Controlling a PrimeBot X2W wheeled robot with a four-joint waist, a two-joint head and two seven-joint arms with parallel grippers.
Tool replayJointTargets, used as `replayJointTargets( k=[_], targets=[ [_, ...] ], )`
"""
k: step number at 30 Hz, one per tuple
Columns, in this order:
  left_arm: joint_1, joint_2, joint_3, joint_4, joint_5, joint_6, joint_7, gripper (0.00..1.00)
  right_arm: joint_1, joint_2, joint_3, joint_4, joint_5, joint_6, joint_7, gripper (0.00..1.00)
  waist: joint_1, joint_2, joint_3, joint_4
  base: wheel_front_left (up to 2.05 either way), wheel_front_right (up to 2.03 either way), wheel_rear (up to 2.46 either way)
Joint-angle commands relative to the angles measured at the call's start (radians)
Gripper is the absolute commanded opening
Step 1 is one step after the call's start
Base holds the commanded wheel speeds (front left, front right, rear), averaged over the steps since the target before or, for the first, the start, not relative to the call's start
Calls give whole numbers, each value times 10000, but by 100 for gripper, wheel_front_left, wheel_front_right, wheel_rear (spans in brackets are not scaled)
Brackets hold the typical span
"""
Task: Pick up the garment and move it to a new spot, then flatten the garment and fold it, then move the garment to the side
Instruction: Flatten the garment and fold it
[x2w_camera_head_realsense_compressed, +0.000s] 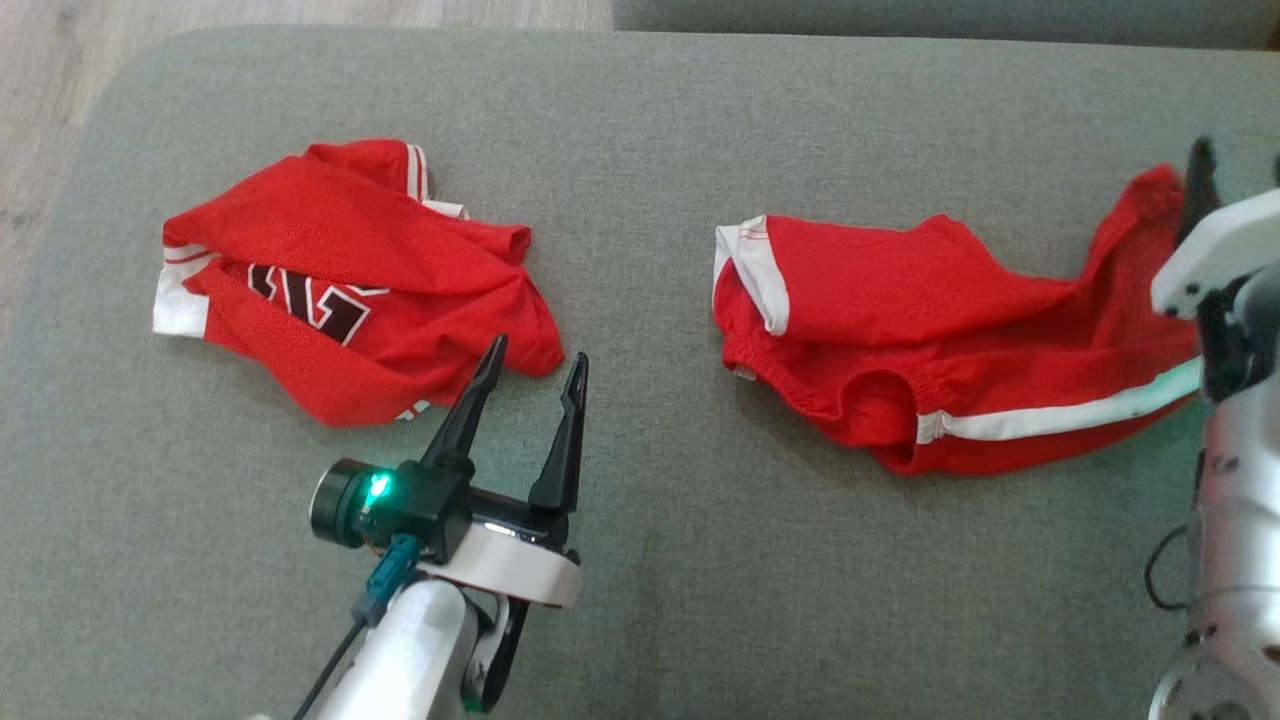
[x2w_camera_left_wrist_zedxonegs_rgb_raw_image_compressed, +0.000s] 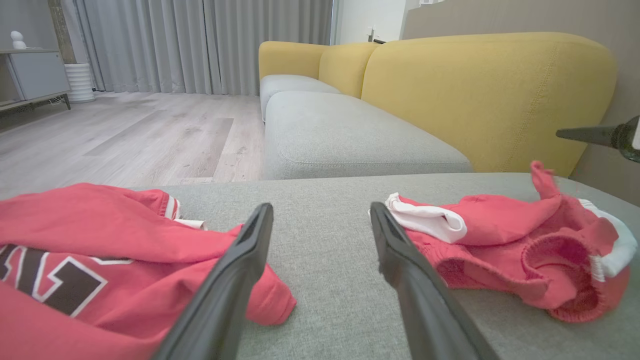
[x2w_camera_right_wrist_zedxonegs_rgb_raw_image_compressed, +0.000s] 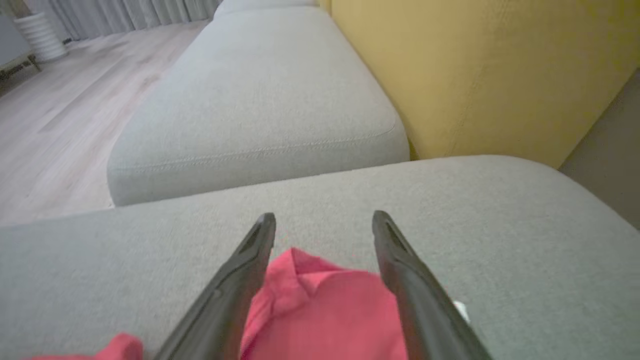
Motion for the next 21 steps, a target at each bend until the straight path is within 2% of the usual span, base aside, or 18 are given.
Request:
replayJointTargets(
  k=[1, 4, 8, 13, 14, 18, 21],
  targets=[
    [-413, 7, 258, -298, -54, 95, -93, 100, -444, 69, 7, -107, -206, -7, -352, 100, -2, 0, -59, -66, 0, 0, 0],
    [-433, 8, 369, -311, -9, 120, -93, 100, -502, 268, -101, 44, -542, -7, -1135, 100, -2, 0, -205, -295, 0, 0, 0],
    [-390, 63, 570, -355, 61, 103, -93, 100, -78, 441, 240, 7, -266, -7, -2246, 100, -2, 0, -455, -762, 0, 0, 0],
    [-436, 254, 846, -373, 106, 25, -93, 100, 1025, 468, 2096, -300, 2023, -7, -3492, 100, -2, 0, -699, -1541, 0, 0, 0],
    [-436, 254, 846, -373, 106, 25, -93, 100, 1025, 468, 2096, -300, 2023, -7, -3492, 100, -2, 0, -699, -1541, 0, 0, 0],
    [-534, 455, 1060, -389, 128, -19, -93, 100, 2523, 470, 3387, -1420, 3664, -7, -3959, 100, -2, 0, -801, -2229, 0, 0, 0],
    [-639, 575, 1177, -326, 78, -95, -93, 100, 3776, 471, 3839, -2467, 4258, -7, -4134, 100, -2, 0, -813, -2675, 0, 0, 0]
  ],
)
